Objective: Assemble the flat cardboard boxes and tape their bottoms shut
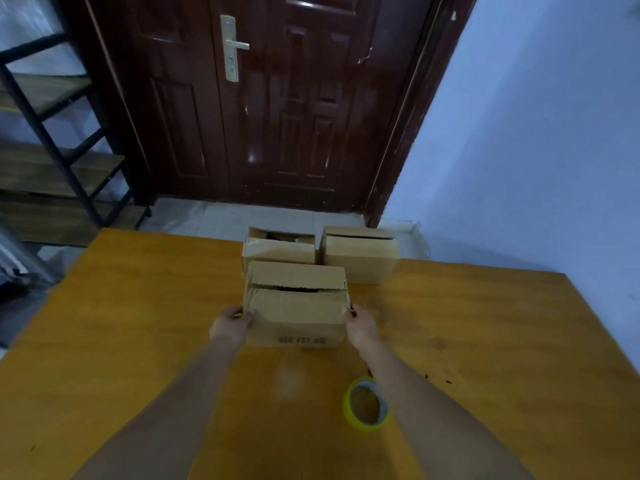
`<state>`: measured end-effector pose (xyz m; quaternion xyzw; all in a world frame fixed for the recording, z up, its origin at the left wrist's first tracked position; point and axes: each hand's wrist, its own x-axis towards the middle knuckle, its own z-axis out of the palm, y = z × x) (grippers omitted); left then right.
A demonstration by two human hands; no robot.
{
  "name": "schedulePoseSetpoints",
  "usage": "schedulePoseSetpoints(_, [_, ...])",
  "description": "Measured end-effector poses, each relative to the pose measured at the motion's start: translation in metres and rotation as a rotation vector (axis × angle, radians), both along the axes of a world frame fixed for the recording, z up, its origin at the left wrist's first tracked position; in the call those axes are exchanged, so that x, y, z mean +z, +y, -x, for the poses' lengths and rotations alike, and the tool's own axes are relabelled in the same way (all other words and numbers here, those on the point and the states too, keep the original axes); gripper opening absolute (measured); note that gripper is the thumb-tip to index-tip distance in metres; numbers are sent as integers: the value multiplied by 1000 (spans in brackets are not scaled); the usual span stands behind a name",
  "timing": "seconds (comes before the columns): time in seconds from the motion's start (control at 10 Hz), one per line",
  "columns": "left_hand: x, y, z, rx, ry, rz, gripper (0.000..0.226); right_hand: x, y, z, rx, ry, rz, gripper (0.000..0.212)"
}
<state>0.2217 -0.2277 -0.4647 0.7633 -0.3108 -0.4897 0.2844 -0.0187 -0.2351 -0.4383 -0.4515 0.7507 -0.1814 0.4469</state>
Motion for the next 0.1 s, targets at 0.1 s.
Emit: schedulePoseSetpoints(0.1, [1,-12,6,-68,128,-42,48,5,-7,11,-70,72,34,44])
